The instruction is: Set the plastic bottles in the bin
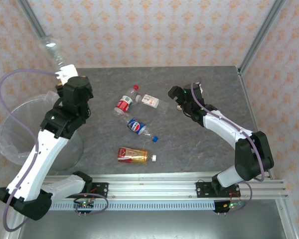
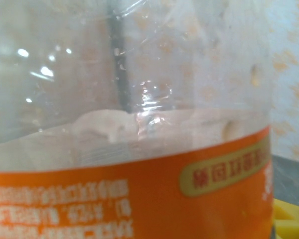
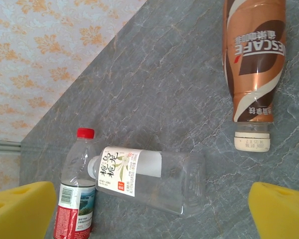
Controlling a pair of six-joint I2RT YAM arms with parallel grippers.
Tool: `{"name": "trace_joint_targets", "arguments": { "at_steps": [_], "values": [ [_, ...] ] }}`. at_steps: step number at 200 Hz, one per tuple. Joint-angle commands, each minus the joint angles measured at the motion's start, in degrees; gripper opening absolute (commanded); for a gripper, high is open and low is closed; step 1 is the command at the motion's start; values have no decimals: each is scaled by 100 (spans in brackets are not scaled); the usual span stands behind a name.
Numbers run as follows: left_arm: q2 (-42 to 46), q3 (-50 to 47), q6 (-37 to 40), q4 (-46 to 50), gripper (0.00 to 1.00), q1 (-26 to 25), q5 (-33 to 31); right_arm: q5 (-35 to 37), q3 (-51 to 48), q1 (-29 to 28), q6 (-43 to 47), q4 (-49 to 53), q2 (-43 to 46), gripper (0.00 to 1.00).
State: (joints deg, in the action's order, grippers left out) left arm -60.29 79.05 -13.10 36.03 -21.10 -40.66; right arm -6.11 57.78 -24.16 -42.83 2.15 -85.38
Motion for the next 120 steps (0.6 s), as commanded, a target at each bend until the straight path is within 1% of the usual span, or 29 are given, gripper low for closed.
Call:
{"name": "trace_joint_targets", "arguments": {
  "at_steps": [1, 18, 45, 57, 70, 83, 103, 120],
  "values": [
    [99, 77, 95, 326, 57, 230, -1014, -59, 210, 32, 77, -14, -62, 99],
    [206, -78, 28, 271, 57, 444, -1265, -73, 227, 30, 100, 31, -64, 99],
    [475, -457, 14, -54, 58, 669, -1124, -91, 293, 30, 124, 115, -104, 99],
    [555, -581, 19, -136, 57, 789, -1176, -125, 326, 33, 133, 126, -108, 99],
    [633, -724, -3, -203, 57, 1020, -1314, -133, 346, 35, 129, 124, -113, 99],
    [746, -916, -68, -269, 57, 1393, -1375, -113, 365, 30, 157, 120, -110, 99],
    [966, -1180, -344, -270, 57, 2016, -986, -103, 400, 27, 191, 154, -102, 99],
    [1112, -1386, -555, -320, 57, 2345, -610, -101, 413, 29, 211, 172, -110, 99]
  ]
}}
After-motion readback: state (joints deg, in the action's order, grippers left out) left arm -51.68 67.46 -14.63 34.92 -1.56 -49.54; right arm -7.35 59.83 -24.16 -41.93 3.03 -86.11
